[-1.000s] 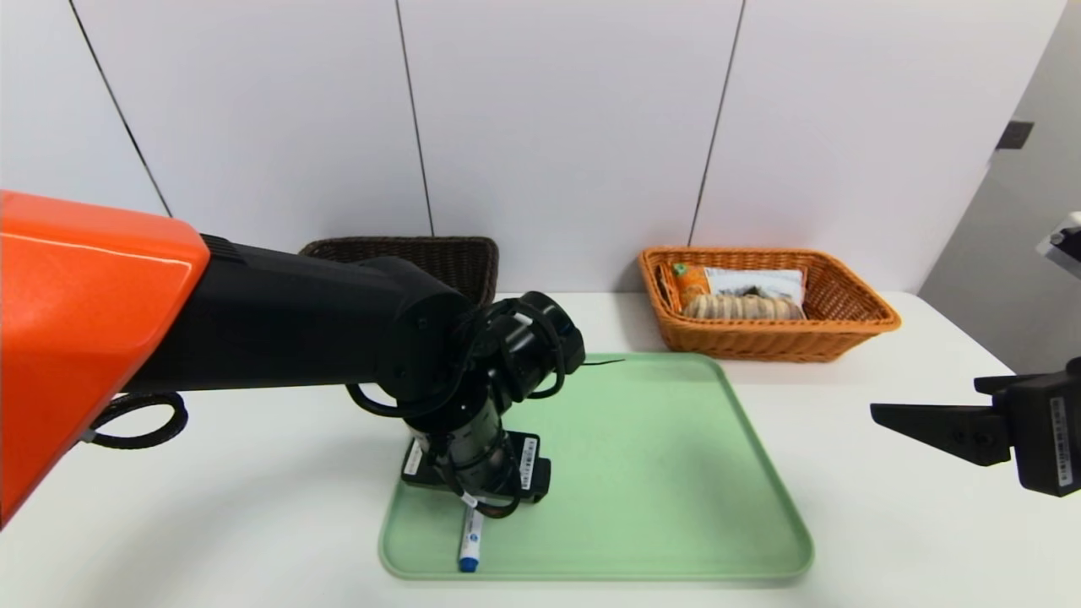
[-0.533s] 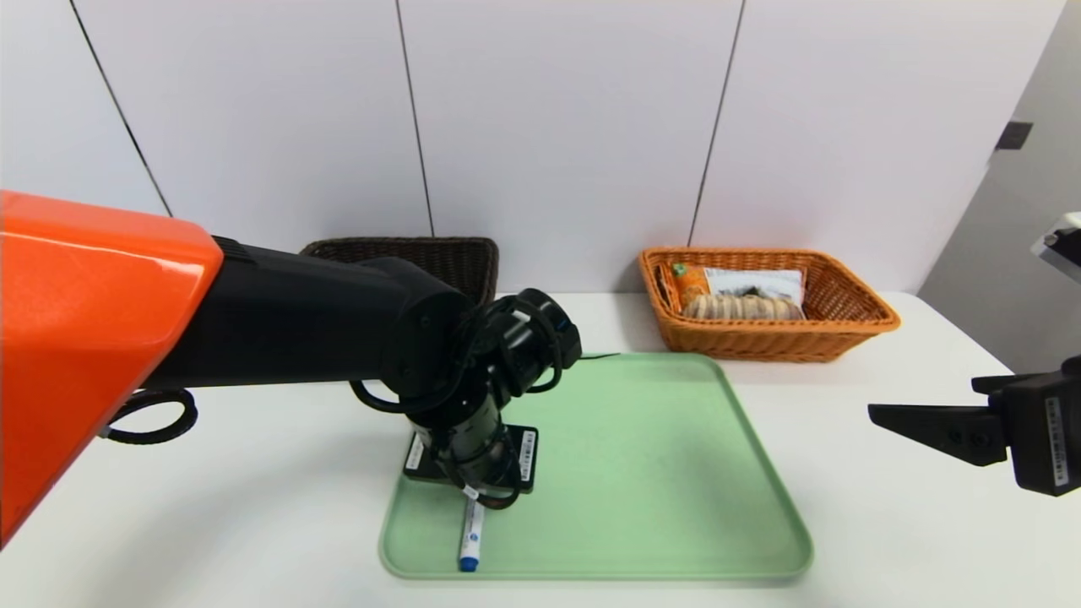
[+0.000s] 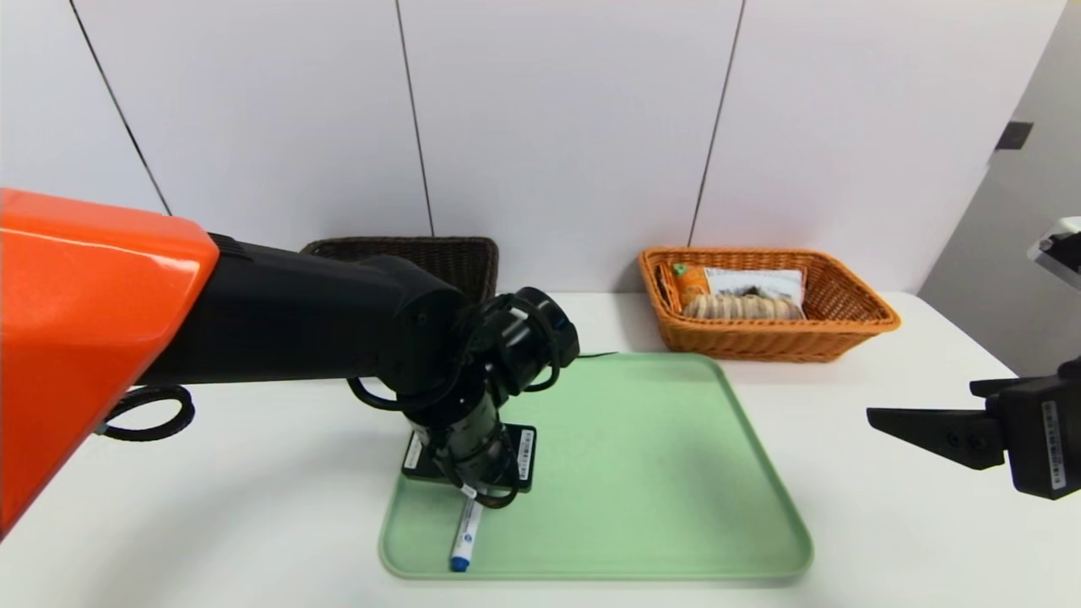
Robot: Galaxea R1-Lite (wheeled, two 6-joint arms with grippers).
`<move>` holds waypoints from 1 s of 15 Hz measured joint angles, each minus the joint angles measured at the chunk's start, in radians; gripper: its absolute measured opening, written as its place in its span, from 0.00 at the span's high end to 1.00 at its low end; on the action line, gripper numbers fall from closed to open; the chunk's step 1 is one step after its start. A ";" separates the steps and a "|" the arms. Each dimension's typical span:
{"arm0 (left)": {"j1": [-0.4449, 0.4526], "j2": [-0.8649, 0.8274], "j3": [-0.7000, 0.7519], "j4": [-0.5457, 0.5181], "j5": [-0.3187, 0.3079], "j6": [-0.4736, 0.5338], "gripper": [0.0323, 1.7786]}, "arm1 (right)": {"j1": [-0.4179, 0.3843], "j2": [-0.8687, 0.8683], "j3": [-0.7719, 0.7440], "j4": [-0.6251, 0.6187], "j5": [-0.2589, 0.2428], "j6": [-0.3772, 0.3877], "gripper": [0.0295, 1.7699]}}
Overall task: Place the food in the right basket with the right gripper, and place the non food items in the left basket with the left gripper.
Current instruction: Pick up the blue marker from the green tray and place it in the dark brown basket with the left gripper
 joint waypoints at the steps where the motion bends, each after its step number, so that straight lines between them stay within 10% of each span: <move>1: 0.000 -0.015 -0.011 0.001 -0.003 0.000 0.92 | 0.000 0.000 0.001 0.001 0.000 0.001 0.03; 8: 0.052 -0.174 -0.269 -0.002 -0.032 -0.012 0.92 | -0.003 -0.003 0.012 0.000 0.000 0.000 0.03; 15: 0.351 -0.170 -0.416 -0.173 -0.093 -0.212 0.92 | -0.003 -0.012 0.020 0.001 0.000 0.002 0.03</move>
